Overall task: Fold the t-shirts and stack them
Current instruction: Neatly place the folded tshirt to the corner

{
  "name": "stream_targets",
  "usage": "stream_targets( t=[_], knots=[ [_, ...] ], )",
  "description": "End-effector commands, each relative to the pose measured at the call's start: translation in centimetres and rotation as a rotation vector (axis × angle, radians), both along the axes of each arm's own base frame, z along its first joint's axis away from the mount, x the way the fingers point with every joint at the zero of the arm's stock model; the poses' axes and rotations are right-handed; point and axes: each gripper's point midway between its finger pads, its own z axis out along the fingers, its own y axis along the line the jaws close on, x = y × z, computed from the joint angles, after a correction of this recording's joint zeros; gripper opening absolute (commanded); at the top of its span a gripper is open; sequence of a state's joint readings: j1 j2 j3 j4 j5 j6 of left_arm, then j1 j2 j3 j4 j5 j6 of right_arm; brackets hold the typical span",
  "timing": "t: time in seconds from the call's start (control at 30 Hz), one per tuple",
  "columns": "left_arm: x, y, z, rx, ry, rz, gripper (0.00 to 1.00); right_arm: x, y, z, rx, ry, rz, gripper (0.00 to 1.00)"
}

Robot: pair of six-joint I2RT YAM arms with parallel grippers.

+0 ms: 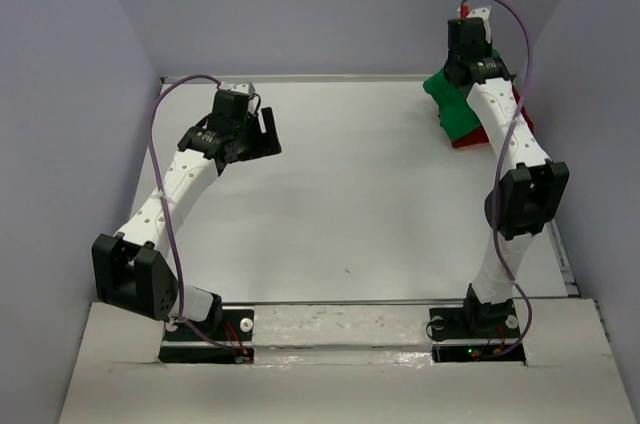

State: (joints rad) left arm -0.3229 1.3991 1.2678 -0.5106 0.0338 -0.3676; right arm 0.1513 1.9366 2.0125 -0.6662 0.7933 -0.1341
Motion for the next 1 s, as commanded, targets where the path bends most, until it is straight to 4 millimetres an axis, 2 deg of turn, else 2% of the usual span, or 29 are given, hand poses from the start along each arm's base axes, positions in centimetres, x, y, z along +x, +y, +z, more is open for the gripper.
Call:
stream_targets(
  t=[0.0,0.23,0.53,0.77,0.97],
  knots=[
    [-0.3,0.0,1.7,-0.024,-0.056,-0.012,0.85,-1.4,-0.4,3.3,0.001,-0.092,-0.031,0.0],
    [-0.7,0.2,2.1,-0.02,-0.064,-0.013,0.85,-0.9,-0.4,2.0,-0.006,-0.063,-0.032,0.0],
    [-0.5,0.2,1.8,-0.008,-0.058,-0.017,0.85,1.1,-0.4,-0.5,-0.034,-0.013,-0.046,0.0],
    [-0.5,0.3,1.6,0.005,-0.046,-0.019,0.85,2.8,-2.4,-2.8,-0.046,0.027,-0.096,0.0],
    [-0.6,0.3,1.4,0.003,-0.037,-0.022,0.85,2.9,-4.7,-4.2,-0.046,0.044,-0.177,0.0]
  ],
)
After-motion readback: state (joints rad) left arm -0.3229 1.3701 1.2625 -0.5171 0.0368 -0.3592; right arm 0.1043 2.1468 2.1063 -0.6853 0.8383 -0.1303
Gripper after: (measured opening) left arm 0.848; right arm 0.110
